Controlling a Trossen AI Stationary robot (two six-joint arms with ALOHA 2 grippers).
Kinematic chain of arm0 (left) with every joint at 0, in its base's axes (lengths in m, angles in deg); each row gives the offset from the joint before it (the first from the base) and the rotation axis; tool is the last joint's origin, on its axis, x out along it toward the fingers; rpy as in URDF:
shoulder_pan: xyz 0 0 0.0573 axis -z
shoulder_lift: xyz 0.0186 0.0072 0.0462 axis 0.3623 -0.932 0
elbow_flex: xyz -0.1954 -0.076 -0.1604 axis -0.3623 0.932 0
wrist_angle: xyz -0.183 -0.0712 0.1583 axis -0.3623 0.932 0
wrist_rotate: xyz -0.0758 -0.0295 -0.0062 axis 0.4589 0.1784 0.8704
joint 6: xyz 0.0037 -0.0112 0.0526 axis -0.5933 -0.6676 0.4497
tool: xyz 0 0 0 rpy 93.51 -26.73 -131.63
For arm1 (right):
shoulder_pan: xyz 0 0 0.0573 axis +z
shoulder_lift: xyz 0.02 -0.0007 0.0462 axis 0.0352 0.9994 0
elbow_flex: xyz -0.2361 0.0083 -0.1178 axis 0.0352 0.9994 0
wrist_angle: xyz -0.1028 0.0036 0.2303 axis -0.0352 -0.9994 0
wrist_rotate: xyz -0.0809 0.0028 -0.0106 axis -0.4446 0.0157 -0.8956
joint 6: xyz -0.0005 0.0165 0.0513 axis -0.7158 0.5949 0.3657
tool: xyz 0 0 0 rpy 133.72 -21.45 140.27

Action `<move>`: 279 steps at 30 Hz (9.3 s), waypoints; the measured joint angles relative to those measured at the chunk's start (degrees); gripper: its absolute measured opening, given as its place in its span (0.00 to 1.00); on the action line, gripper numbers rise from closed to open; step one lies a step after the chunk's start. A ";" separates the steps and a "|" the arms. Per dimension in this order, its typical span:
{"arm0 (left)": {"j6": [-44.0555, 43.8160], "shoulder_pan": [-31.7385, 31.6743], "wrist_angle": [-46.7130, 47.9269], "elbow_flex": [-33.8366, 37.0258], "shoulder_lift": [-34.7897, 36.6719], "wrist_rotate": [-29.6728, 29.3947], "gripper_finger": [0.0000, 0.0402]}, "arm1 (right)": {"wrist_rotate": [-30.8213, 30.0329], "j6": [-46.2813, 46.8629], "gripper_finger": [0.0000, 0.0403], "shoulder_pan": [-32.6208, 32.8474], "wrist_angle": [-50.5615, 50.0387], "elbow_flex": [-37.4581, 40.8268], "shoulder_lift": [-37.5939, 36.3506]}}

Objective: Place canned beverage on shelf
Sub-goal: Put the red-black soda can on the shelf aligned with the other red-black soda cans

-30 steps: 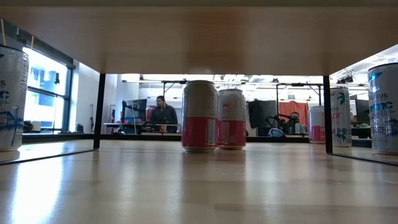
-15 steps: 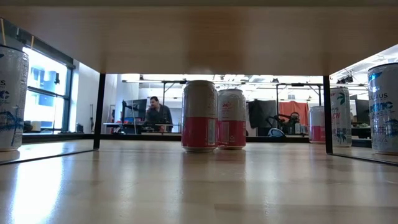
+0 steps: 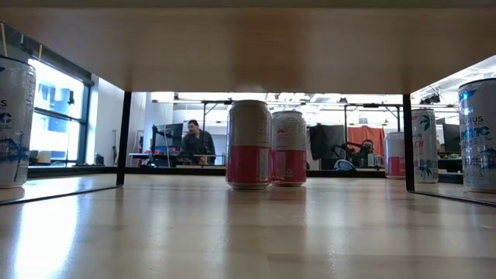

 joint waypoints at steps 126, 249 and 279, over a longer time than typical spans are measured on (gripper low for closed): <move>1.86 -5.70 -27.87 45.75 23.27 -9.91 0.85 | 55.54 -20.98 0.99 -23.32 21.58 0.02 9.76; -15.03 -3.50 -36.72 55.11 25.45 -21.32 0.85 | 2.53 6.03 0.72 15.23 -3.84 0.02 1.24; -19.97 -3.49 -36.69 55.05 21.65 -22.17 0.85 | -23.76 50.61 0.72 31.32 -33.49 3.75 1.51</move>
